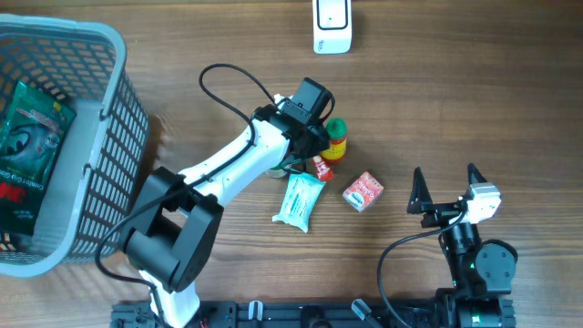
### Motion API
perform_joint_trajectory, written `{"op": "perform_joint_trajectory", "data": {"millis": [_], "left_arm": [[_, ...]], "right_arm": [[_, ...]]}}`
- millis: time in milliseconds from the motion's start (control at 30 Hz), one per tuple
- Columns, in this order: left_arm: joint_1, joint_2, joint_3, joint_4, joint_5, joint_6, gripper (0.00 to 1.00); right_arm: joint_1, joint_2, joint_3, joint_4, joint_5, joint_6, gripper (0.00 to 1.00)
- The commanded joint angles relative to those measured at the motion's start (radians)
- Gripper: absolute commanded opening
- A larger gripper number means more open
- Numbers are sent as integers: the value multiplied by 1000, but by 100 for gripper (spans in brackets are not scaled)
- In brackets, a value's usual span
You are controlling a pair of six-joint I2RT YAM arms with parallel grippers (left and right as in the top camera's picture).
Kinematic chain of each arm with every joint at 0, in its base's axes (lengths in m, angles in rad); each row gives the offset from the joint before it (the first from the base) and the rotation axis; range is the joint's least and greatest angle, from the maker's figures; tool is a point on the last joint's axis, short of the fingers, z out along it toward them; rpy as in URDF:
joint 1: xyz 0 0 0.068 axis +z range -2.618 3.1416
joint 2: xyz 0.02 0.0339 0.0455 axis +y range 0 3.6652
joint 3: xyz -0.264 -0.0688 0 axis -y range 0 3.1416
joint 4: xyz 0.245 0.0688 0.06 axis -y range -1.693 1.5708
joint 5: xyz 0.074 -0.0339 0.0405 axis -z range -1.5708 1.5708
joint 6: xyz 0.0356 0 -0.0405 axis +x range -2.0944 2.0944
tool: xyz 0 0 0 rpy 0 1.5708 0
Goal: Scan the item barcode
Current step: 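Lay the Nestle stick on the table beside the jar and bottle, then reach the left gripper into the basket and grasp the green glove bag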
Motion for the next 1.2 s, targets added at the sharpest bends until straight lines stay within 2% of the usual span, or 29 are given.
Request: {"op": "perform_joint_trajectory", "data": {"millis": [0, 100, 233, 400, 567, 733, 867, 900, 933, 1167], "left_arm": [[-5, 23, -1, -6, -32, 19, 13], [-2, 16, 0, -7, -32, 19, 19], [14, -45, 2, -8, -33, 20, 20], [73, -228, 2, -18, -58, 81, 22], [177, -471, 2, -23, -135, 125, 31], [344, -741, 2, 2, -320, 124, 56], [501, -863, 2, 22, -533, 124, 86], [547, -875, 2, 21, -557, 125, 95], [605, -882, 2, 18, -567, 125, 100], [970, -809, 1, -62, -557, 123, 100]], "right_arm": [[4, -8, -1, 5, 2, -14, 100], [4, -8, -1, 5, 2, -14, 100], [4, -8, -1, 5, 3, -14, 100], [4, -8, -1, 5, 2, -14, 100], [4, -8, -1, 5, 2, -14, 100], [4, -8, -1, 5, 2, -14, 100], [4, -8, -2, 5, 2, -14, 100], [4, -8, -1, 5, 2, -13, 100], [4, -8, -2, 5, 2, -14, 100], [4, -8, -1, 5, 3, -14, 100]]}}
